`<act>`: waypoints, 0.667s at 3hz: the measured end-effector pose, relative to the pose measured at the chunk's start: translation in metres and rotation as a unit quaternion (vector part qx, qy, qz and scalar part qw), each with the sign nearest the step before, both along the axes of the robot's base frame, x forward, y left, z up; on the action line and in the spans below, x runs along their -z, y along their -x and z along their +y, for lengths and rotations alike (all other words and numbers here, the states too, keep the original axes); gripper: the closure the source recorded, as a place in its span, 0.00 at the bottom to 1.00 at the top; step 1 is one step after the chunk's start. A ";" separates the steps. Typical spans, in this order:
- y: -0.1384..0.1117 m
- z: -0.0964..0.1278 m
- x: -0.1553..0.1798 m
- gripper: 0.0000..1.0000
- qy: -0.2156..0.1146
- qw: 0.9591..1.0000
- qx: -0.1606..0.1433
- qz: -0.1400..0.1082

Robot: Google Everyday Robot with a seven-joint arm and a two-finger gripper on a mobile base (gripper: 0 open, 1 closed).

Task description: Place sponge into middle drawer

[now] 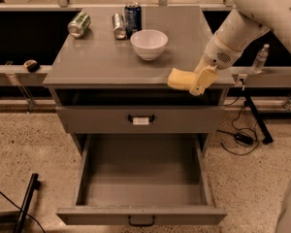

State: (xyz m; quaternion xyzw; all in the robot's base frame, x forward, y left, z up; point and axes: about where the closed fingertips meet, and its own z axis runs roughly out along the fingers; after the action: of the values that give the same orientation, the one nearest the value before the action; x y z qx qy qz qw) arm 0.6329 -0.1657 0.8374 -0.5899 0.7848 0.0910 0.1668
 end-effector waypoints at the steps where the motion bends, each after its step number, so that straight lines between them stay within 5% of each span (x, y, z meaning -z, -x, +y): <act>1: 0.000 0.003 0.000 0.89 -0.010 1.000 -0.004 -0.003; 2: 0.021 0.001 -0.024 1.00 0.005 0.998 -0.015 -0.068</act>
Offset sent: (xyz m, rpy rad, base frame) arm -0.0467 0.0031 0.0492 -0.0413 -0.2587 0.0405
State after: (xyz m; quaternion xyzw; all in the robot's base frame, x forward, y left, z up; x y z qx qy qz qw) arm 0.6118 -0.1649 0.8613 -0.6072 0.7632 0.0499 0.2154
